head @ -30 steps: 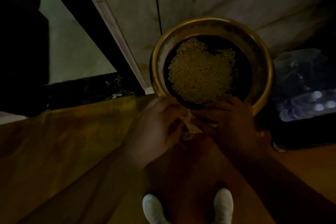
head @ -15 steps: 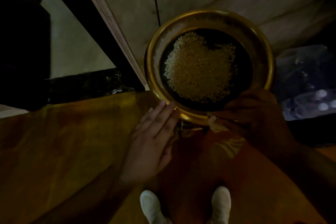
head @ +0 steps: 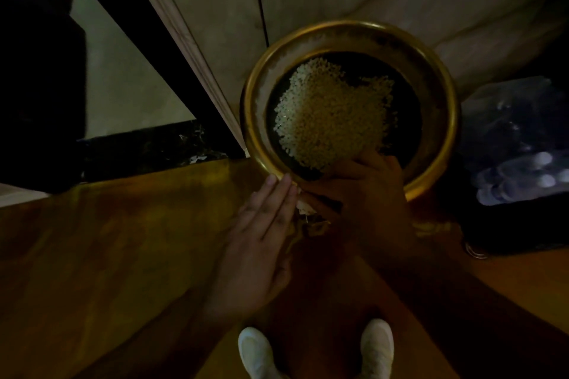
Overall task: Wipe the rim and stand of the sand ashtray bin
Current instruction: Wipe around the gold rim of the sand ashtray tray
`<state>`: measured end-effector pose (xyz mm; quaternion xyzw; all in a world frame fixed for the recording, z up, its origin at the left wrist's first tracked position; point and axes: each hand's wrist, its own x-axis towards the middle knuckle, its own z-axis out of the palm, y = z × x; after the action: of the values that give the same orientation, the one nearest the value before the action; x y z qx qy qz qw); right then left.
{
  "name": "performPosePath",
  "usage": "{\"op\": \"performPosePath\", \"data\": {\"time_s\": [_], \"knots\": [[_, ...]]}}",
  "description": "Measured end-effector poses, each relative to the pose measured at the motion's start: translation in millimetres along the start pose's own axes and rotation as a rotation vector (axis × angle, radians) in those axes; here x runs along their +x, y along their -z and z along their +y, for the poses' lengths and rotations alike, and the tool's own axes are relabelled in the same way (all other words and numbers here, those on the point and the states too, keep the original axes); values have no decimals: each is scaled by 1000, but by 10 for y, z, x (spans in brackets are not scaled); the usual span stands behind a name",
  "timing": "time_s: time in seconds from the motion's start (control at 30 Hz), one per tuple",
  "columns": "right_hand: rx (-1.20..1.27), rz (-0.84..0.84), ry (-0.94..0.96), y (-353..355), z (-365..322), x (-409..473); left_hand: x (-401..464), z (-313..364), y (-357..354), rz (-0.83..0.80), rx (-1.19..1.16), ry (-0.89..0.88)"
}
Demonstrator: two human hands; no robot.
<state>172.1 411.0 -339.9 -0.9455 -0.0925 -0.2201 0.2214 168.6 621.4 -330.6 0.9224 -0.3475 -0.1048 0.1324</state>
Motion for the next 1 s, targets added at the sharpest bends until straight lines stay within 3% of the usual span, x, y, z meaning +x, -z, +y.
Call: {"op": "performPosePath", "data": {"time_s": [0.73,1.0], "knots": [[110,-139,114,551,904,-385,116,249,-36,55,-51,72],[156,-170,89,452,595,-263,95,308,-26,41,-96,99]]}}
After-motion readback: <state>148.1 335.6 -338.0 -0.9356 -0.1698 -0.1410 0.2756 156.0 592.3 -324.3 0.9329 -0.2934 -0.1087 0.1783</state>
